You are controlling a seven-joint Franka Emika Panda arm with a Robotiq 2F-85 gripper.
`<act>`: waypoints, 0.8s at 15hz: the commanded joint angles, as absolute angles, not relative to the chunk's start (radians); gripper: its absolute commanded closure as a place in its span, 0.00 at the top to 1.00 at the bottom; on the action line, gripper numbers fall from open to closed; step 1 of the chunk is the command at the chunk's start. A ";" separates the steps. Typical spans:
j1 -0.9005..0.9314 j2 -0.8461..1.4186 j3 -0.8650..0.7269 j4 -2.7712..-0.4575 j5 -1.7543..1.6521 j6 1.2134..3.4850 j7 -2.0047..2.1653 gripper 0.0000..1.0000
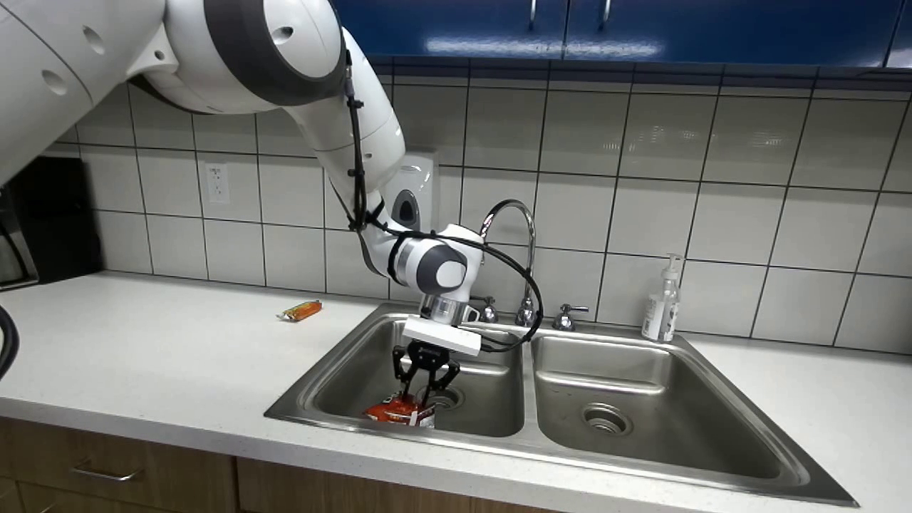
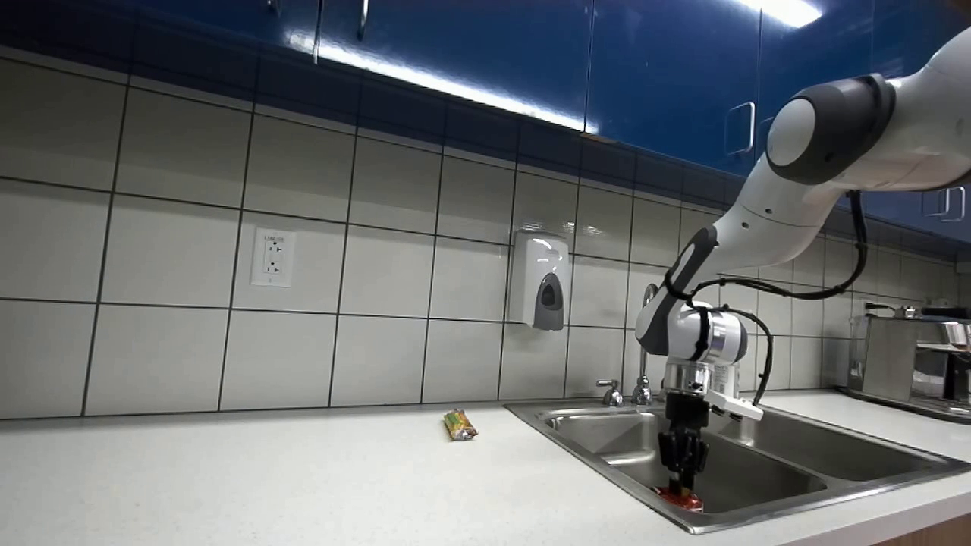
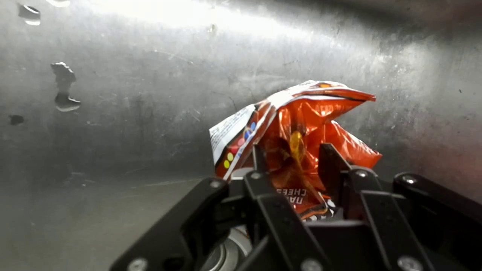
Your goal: Put the packet into the sink
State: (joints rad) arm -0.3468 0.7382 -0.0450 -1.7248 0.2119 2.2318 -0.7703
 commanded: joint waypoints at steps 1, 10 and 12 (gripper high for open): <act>-0.371 0.736 -0.017 -1.701 0.208 2.222 -0.771 0.72; -0.368 0.649 -0.012 -1.746 0.217 2.243 -0.768 1.00; -0.361 0.608 -0.020 -1.773 0.215 2.244 -0.752 1.00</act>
